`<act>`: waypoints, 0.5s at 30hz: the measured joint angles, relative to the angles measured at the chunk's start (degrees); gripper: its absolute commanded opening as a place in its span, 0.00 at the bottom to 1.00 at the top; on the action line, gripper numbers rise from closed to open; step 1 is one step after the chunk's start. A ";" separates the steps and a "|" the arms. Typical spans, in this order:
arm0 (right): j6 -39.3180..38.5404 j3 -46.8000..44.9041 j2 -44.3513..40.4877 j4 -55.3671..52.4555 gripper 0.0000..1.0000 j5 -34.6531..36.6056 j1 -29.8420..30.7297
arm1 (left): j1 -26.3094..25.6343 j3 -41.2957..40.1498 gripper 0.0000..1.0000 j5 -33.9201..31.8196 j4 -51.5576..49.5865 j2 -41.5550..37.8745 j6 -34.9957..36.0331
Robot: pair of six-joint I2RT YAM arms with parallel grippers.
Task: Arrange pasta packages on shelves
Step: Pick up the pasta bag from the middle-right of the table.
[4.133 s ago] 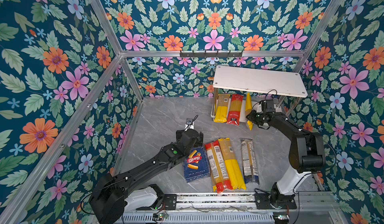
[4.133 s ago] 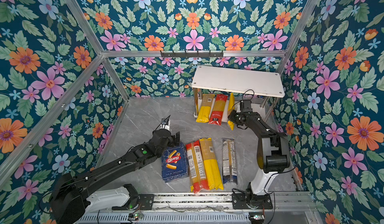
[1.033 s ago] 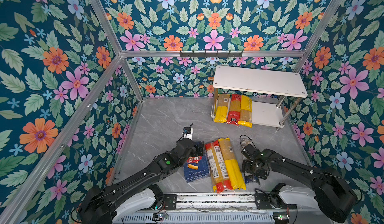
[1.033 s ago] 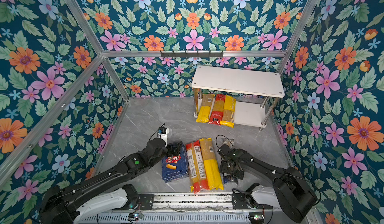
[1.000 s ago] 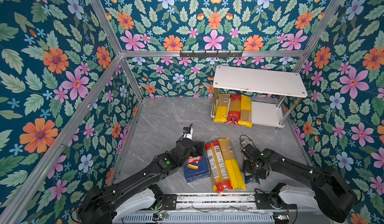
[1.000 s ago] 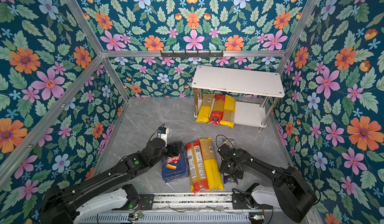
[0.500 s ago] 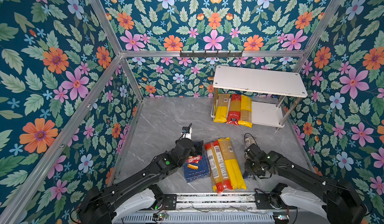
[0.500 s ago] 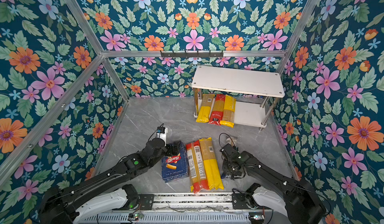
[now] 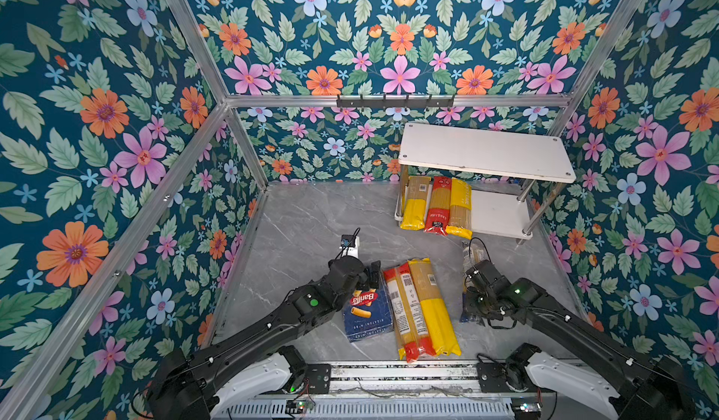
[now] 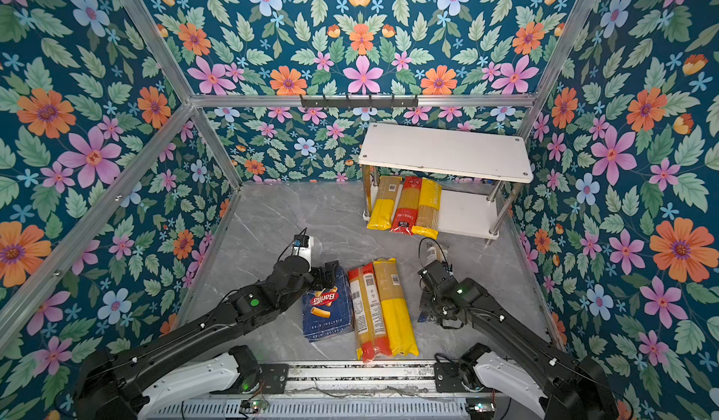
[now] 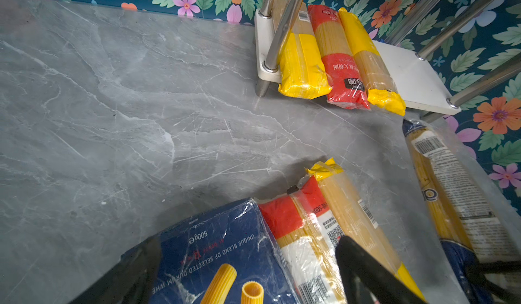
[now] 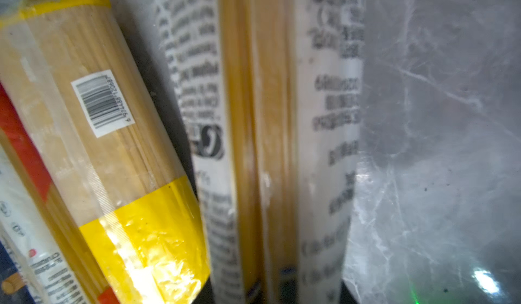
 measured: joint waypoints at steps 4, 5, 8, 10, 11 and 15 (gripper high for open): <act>-2.38 2.08 -1.16 -1.53 0.23 0.46 -3.34 | 0.00 0.52 1.00 -0.17 -0.28 0.35 0.24; -3.02 2.54 -1.31 -1.75 0.23 0.52 -4.04 | 0.00 0.59 1.00 -0.24 -0.35 0.48 0.26; -5.38 4.55 -1.25 -2.54 0.23 0.33 -7.41 | 0.00 0.96 1.00 -0.61 -0.59 1.18 0.85; -7.08 6.01 -0.59 -2.69 0.23 0.24 -10.12 | 0.00 1.44 1.00 -0.83 -0.61 1.84 0.85; -7.98 6.71 -0.09 -2.62 0.23 0.17 -11.23 | 0.00 1.70 1.00 -0.85 -0.61 2.21 0.87; -11.89 10.40 3.52 -1.90 0.23 -0.09 -15.23 | 0.00 3.21 1.00 -1.16 -0.79 3.58 1.29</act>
